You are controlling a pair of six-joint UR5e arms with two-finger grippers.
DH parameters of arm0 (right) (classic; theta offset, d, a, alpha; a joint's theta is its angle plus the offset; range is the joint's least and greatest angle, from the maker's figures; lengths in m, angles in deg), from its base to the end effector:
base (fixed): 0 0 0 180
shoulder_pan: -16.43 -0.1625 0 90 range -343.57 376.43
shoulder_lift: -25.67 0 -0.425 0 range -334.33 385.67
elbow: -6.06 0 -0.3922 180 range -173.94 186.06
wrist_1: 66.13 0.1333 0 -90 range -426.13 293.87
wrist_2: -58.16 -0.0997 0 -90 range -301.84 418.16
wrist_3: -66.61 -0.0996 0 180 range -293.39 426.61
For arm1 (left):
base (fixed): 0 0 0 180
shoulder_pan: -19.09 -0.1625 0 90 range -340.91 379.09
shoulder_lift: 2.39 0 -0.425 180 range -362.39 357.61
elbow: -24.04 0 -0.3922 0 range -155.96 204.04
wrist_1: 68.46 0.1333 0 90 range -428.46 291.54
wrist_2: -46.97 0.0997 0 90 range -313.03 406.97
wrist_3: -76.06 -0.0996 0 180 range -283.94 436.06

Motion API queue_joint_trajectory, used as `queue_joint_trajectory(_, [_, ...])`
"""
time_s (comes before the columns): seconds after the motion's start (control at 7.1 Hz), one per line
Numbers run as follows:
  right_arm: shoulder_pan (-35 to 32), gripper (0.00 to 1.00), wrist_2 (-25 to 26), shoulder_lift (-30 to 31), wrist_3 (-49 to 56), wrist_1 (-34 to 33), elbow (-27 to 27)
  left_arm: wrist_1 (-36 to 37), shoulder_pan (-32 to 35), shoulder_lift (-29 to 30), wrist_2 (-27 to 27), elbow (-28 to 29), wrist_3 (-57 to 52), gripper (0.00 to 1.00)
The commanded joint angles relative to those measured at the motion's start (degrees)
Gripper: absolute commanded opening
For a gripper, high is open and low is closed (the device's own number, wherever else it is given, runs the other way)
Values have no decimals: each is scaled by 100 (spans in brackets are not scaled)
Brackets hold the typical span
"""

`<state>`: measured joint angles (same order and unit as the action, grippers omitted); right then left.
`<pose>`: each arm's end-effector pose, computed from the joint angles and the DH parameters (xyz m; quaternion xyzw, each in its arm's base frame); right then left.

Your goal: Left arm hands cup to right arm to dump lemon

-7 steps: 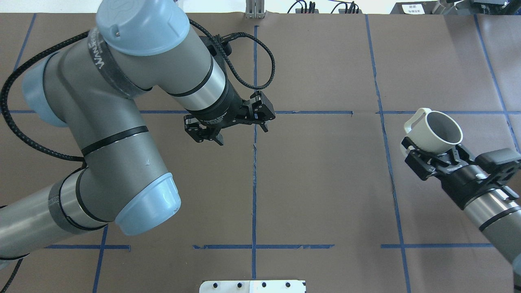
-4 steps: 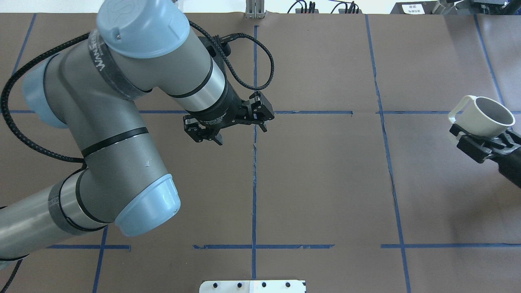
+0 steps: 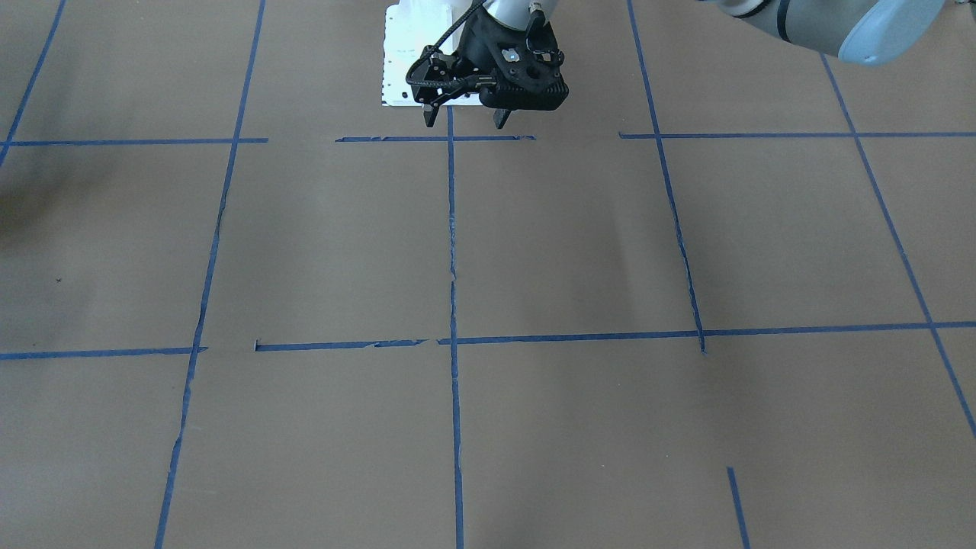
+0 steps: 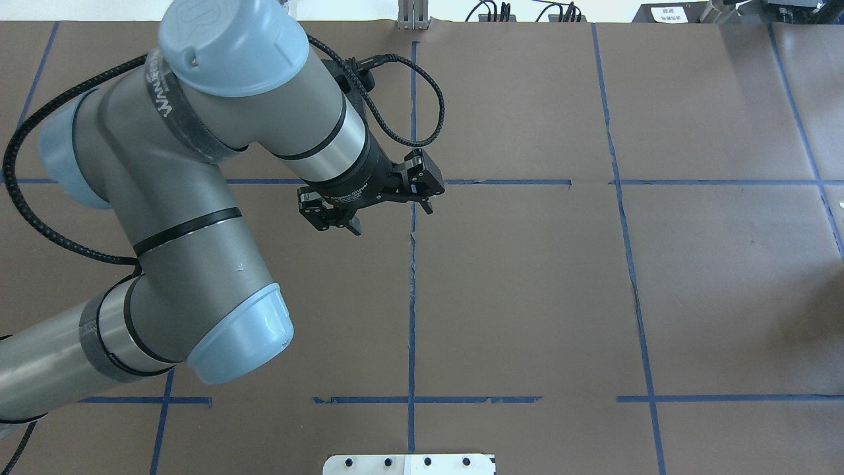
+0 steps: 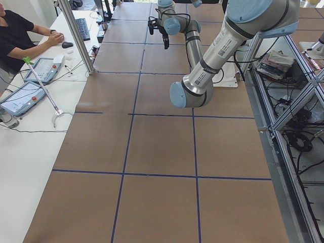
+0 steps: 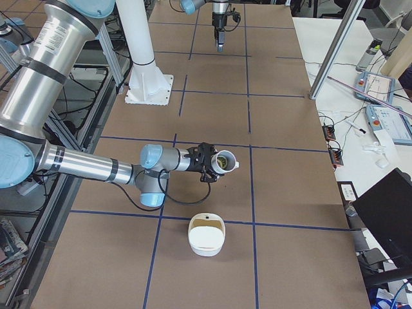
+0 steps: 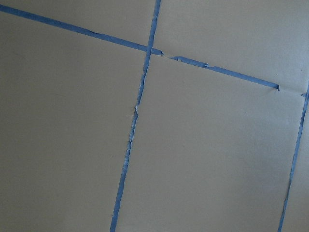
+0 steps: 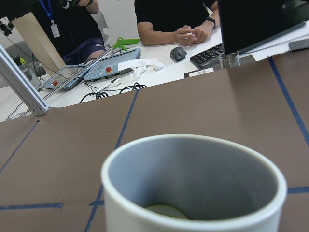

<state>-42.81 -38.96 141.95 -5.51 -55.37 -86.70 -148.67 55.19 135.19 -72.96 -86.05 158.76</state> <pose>-0.0443 -0.3109 0.6247 0.3504 -0.5174 0.2391 0.7432 0.4265 -0.4145 0.0479 -0.0371 0.5179 -0.0892 0.8500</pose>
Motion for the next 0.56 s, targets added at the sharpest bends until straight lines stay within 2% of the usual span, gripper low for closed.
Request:
queue_joint_trajectory(0.0, [-683,26,-473,-87,-1518,712,694,5,-6,-3,13,-4,0,100])
queue_joint_trajectory(0.14, [-1051,27,-779,-149,-2239,873,828,5,-6,-3,13,-4,0,100])
queue_joint_trajectory(0.42, [-1326,30,-914,-228,-3898,1328,1056,5,-6,6,13,-12,0,100])
